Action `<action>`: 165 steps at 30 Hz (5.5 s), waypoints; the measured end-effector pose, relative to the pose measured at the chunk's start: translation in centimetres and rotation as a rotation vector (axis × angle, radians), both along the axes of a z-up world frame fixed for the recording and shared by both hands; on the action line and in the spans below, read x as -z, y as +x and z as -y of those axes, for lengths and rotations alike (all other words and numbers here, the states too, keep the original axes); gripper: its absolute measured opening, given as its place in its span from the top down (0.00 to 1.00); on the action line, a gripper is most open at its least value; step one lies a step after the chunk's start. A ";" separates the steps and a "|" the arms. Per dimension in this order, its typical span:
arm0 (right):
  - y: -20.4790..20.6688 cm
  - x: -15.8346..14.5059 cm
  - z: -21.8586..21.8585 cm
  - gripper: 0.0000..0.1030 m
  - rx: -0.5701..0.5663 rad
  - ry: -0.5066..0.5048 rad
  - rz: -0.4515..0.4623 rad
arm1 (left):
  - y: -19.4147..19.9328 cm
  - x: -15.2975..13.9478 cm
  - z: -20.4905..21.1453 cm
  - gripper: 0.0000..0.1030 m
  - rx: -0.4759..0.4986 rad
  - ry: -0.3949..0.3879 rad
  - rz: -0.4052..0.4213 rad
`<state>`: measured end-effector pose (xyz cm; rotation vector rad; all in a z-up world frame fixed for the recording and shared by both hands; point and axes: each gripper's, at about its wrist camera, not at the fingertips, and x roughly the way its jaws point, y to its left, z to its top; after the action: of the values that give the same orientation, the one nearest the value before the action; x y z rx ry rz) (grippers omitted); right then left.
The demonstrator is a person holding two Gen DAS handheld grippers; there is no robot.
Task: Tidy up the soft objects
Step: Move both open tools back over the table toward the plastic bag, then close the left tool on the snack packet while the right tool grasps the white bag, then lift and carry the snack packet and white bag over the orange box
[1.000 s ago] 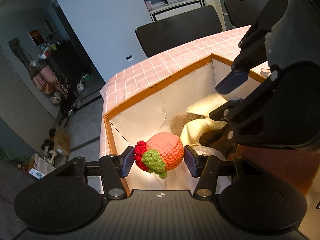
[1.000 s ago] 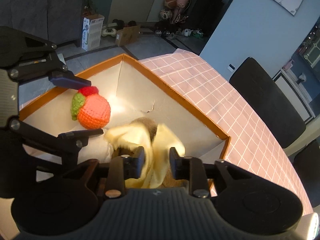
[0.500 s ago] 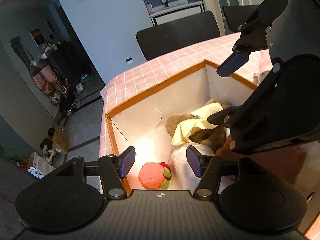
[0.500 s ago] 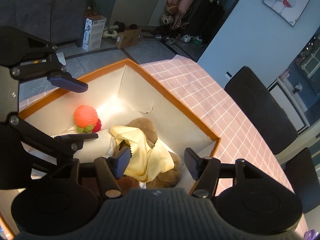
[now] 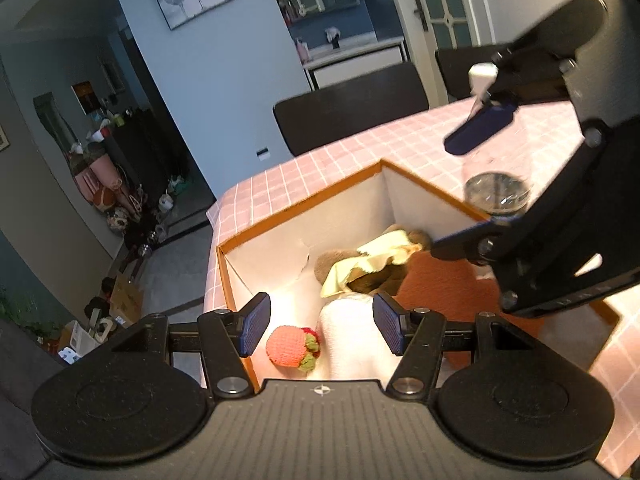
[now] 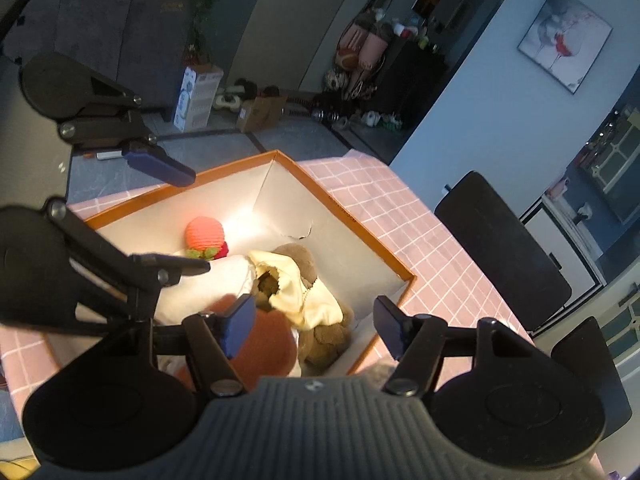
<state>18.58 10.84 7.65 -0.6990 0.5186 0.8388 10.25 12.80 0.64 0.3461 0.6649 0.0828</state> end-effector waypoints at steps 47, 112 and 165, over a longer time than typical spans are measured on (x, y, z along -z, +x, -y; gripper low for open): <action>8.2 9.3 34.3 0.14 0.730 0.172 -0.228 | 6.3 6.3 20.1 0.33 0.230 -0.063 0.089; 15.8 15.9 32.4 0.46 0.700 0.153 -0.527 | 15.0 11.5 23.2 0.85 0.174 0.206 -0.100; -5.8 1.0 13.7 0.56 0.052 0.233 -0.236 | -6.0 -3.8 12.2 0.86 0.153 -0.145 0.305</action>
<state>12.79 -2.82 6.65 -0.3733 0.6362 0.9212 4.26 0.55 4.44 0.2371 0.3392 -0.0577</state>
